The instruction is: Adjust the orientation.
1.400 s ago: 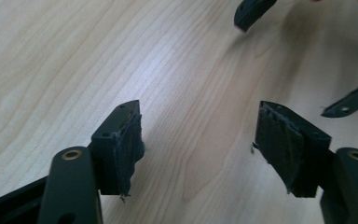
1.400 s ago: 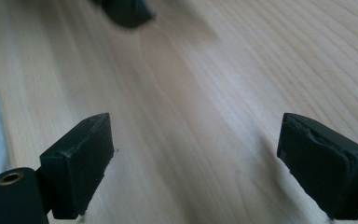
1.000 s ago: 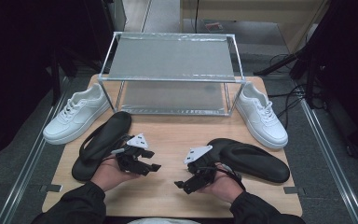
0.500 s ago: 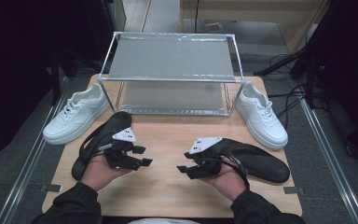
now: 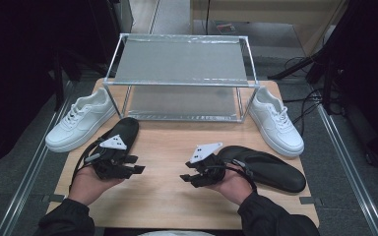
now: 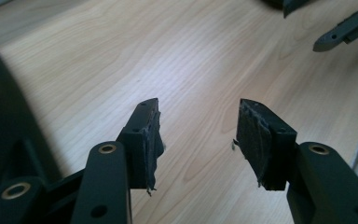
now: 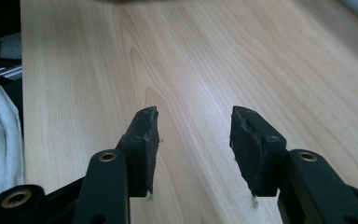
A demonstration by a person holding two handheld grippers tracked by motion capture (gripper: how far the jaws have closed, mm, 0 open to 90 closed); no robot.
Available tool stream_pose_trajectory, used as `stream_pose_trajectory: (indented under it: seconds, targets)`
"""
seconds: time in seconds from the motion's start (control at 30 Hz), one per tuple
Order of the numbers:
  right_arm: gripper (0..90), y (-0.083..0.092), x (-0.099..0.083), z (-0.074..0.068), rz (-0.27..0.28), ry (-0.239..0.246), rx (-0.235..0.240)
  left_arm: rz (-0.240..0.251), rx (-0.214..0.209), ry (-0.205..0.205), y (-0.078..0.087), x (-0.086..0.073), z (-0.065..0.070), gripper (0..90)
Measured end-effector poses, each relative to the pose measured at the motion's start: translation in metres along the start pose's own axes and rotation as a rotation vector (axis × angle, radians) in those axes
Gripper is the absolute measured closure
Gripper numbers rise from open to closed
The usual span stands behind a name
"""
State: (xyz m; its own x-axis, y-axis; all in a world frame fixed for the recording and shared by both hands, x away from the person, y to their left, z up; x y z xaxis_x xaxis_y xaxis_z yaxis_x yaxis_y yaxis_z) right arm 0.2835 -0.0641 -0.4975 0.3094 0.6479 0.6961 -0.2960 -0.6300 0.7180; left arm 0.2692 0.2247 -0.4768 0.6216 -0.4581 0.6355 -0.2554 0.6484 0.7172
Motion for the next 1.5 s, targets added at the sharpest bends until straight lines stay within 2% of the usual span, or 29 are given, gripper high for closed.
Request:
stream_pose_trajectory:
  seconds: [0.07, 0.17, 0.27, 0.4, 0.63, 0.73, 0.93, 0.97, 1.03, 1.13, 1.5]
  targets:
    - [52.3, -0.004, 0.0, 0.001, -0.032, 0.013, -0.001, 0.004, 0.01, 0.014, 0.005, -0.002, -0.003, 53.4]
    - [51.8, -0.007, 0.0, 0.003, -0.05, -0.014, 0.012, 0.023, 0.017, 0.04, 0.012, -0.006, -0.009, 54.2]
    - [51.6, -0.006, 0.002, 0.003, -0.031, -0.023, 0.025, 0.042, 0.033, 0.064, 0.019, -0.008, -0.016, 54.0]
    - [51.6, -0.005, 0.003, 0.003, -0.033, -0.037, 0.032, 0.053, 0.046, 0.092, 0.025, -0.011, -0.026, 53.4]
    - [50.6, -0.005, 0.002, 0.004, -0.035, -0.042, 0.017, 0.069, 0.062, 0.101, 0.031, -0.008, -0.04, 52.7]
    - [49.4, -0.005, 0.001, 0.005, -0.04, -0.038, 0.012, 0.068, 0.101, 0.081, 0.031, -0.009, -0.045, 52.2]
    - [49.3, -0.006, -0.001, 0.005, -0.042, -0.031, 0.003, 0.056, 0.12, 0.121, 0.028, -0.011, -0.062, 52.4]
    - [49.3, -0.006, -0.001, 0.005, -0.042, -0.031, 0.003, 0.056, 0.12, 0.121, 0.028, -0.011, -0.062, 52.5]
    - [49.4, -0.005, -0.001, 0.005, -0.043, -0.033, 0.001, 0.044, 0.122, 0.145, 0.026, -0.013, -0.07, 52.8]
    - [49.3, -0.005, -0.002, 0.005, -0.046, -0.034, 0.001, 0.033, 0.127, 0.152, 0.022, -0.015, -0.075, 53.5]
    - [49.4, -0.006, -0.003, 0.005, -0.053, -0.035, 0.001, 0.059, 0.066, 0.18, 0.012, -0.016, -0.09, 61.4]
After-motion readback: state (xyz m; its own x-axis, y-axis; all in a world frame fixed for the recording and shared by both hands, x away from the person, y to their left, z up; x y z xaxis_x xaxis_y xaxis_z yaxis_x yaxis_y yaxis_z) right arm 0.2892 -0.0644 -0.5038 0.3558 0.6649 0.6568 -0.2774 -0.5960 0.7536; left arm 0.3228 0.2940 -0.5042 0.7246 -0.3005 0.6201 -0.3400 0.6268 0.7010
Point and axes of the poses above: each handheld gripper's, and its own axes: y roughly backward along the jaws, x roughly out of its top, z roughly to its right, the point moved 2 cm from there along -y, roughly forward along the jaws, and after that the axes turned 7 degrees about -x, right-handed, at the moved point
